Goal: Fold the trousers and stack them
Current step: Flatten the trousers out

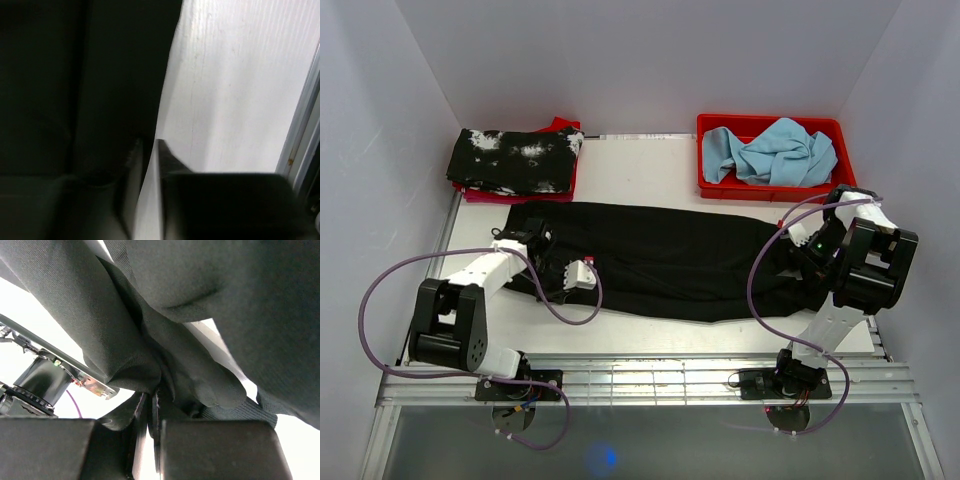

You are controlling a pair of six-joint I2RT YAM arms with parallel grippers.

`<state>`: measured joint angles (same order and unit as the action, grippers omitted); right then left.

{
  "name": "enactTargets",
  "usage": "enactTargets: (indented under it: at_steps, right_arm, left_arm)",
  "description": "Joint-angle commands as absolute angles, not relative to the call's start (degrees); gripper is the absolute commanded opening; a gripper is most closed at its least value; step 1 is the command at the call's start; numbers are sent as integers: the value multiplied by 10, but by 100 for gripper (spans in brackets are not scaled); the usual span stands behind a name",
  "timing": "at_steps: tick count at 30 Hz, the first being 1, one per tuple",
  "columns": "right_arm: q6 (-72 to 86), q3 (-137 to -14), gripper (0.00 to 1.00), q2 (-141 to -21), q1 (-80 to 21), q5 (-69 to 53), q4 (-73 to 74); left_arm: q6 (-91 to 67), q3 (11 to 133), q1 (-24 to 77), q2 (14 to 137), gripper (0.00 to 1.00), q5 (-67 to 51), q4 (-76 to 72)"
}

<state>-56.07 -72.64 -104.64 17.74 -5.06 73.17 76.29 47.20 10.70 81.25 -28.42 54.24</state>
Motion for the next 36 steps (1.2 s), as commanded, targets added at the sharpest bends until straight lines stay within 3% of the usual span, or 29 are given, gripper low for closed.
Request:
enactTargets:
  at_steps: [1, 4, 6, 12, 16, 17, 18, 23, 25, 32, 34, 35, 36]
  right_arm:
    - [-553, -728, 10, -1044, 172, -55, 750]
    - [-555, -715, 11, -1034, 171, -40, 750]
    - [-560, -705, 11, -1029, 171, -31, 750]
    - [-582, -686, 12, -1006, 171, 23, 749]
    - [-597, -671, 12, -998, 171, 40, 749]
    - [-592, -671, 12, -1001, 171, 39, 750]
    - [-591, -673, 12, -1004, 171, 35, 750]
    - [-578, -689, 13, -1020, 171, 12, 751]
    - [-576, -692, 13, -1022, 171, 9, 750]
    - [-567, -697, 13, -1038, 171, 6, 750]
    - [-566, -698, 13, -1041, 171, 6, 750]
    - [-566, -699, 13, -1043, 171, 6, 749]
    - [-566, -700, 13, -1045, 171, 6, 749]
  left_arm:
    - [799, 453, 112, 816, 23, -260, 530]
    - [815, 454, 112, 810, 6, -263, 548]
    - [825, 467, 112, 808, 0, -273, 584]
    - [836, 529, 111, 777, 0, -334, 696]
    - [799, 530, 110, 742, 0, -353, 675]
    - [784, 520, 110, 732, 5, -350, 621]
    - [775, 510, 111, 722, 25, -344, 598]
    - [745, 463, 116, 720, 64, -328, 513]
    - [739, 465, 120, 735, 66, -334, 508]
    - [730, 445, 143, 798, 65, -308, 453]
    - [746, 438, 143, 815, 57, -296, 455]
    - [754, 436, 143, 816, 42, -294, 460]
    - [764, 435, 143, 816, 35, -294, 468]
